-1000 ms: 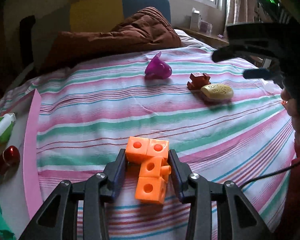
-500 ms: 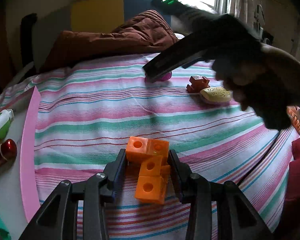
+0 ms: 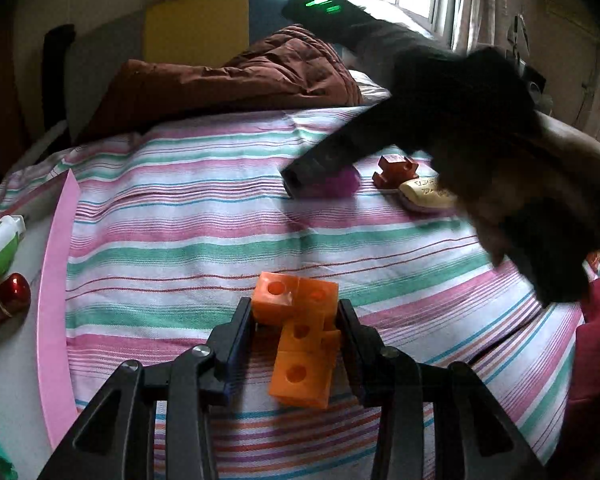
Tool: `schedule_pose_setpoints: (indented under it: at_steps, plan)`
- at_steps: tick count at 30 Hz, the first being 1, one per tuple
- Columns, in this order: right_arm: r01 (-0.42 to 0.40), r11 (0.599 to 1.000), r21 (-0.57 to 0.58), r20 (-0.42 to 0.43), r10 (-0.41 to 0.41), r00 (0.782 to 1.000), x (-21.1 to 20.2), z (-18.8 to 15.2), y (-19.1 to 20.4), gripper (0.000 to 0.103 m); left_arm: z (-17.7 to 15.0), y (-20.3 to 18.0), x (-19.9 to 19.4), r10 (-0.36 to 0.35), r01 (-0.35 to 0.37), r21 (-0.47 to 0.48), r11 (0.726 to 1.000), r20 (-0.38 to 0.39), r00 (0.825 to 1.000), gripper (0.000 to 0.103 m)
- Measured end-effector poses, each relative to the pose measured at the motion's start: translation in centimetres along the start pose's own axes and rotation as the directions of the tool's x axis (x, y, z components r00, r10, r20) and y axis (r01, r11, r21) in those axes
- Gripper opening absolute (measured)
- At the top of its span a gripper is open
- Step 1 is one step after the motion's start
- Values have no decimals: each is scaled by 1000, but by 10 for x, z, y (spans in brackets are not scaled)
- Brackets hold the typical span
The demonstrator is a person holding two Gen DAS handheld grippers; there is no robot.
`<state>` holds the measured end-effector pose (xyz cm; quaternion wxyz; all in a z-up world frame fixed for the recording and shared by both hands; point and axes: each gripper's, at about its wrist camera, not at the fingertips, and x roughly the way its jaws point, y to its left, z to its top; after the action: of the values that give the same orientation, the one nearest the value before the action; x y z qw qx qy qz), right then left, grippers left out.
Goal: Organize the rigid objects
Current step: 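Grasp the purple funnel with right gripper while left gripper holds the orange cubes, then carry the orange cubes into the tray and release them with left gripper while right gripper carries the funnel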
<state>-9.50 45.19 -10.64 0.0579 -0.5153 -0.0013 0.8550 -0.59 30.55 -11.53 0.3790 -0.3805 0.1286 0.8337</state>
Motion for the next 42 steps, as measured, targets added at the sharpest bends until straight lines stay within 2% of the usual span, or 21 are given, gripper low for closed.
schedule_pose_setpoints:
  at_steps: [3, 6, 7, 8, 10, 15, 19, 21, 24, 25, 26, 29, 34, 36, 37, 39, 42]
  plan:
    - [-36, 999, 23, -39, 37, 999, -20, -31, 15, 48, 0, 0, 0, 1, -1, 0, 1000, -1, 1000, 41]
    - [-19, 1000, 19, -43, 19, 999, -30, -54, 22, 48, 1, 1, -1, -3, 3, -9, 1000, -4, 1000, 41]
    - [-20, 999, 40, -45, 21, 999, -31, -60, 21, 45, 2, 2, -1, -3, 3, -10, 1000, -9, 1000, 41]
    - [-35, 997, 70, -49, 38, 998, -27, -61, 21, 37, 3, 1, -2, 2, -2, -11, 1000, -13, 1000, 41]
    - [-61, 991, 121, -14, 63, 998, -29, -67, 12, 34, 0, 0, -7, 21, -21, -5, 1000, -16, 1000, 41]
    - [-53, 993, 102, 8, 53, 999, -28, -70, 13, 34, -5, -4, -14, 36, -35, 8, 999, -21, 999, 41]
    - [-85, 991, 108, 16, 84, 996, -24, -66, 10, 34, -10, -7, -25, 28, -28, 4, 1000, -21, 999, 41]
    - [-105, 988, 115, 18, 103, 994, -25, -65, 6, 38, -14, -9, -33, 27, -26, 15, 1000, -16, 1000, 41]
    - [-143, 982, 127, 23, 142, 990, -24, -64, 5, 53, -17, -9, -43, 20, -20, 13, 1000, -10, 1000, 41]
    - [-157, 979, 126, 22, 156, 988, -24, -63, 6, 63, -18, -8, -47, 18, -18, 13, 1000, -10, 1000, 41]
    - [-167, 978, 122, 20, 166, 986, -24, -63, 7, 68, -19, -8, -49, 17, -17, 12, 1000, -11, 1000, 41]
    - [-151, 983, 104, 15, 151, 988, -25, -65, 11, 68, -21, -8, -55, 16, -16, 9, 1000, -8, 1000, 41]
    - [-147, 978, 150, 21, 146, 989, -28, -66, 2, 68, -21, -4, -66, 9, -9, 1, 1000, -3, 1000, 41]
    - [-135, 978, 158, 26, 133, 991, -28, -67, -1, 61, -21, -4, -71, 7, -7, 0, 1000, 1, 1000, 41]
    - [-125, 981, 149, 24, 123, 992, -28, -67, 0, 34, -20, -4, -74, 6, -6, -1, 1000, 4, 1000, 41]
    - [-79, 990, 120, 22, 76, 997, -27, -68, 6, 33, -19, -4, -78, 5, -5, -4, 1000, 7, 1000, 41]
    - [-64, 992, 112, 25, 62, 998, -27, -69, 7, 33, -18, 0, -88, 14, -13, -10, 1000, 17, 1000, 41]
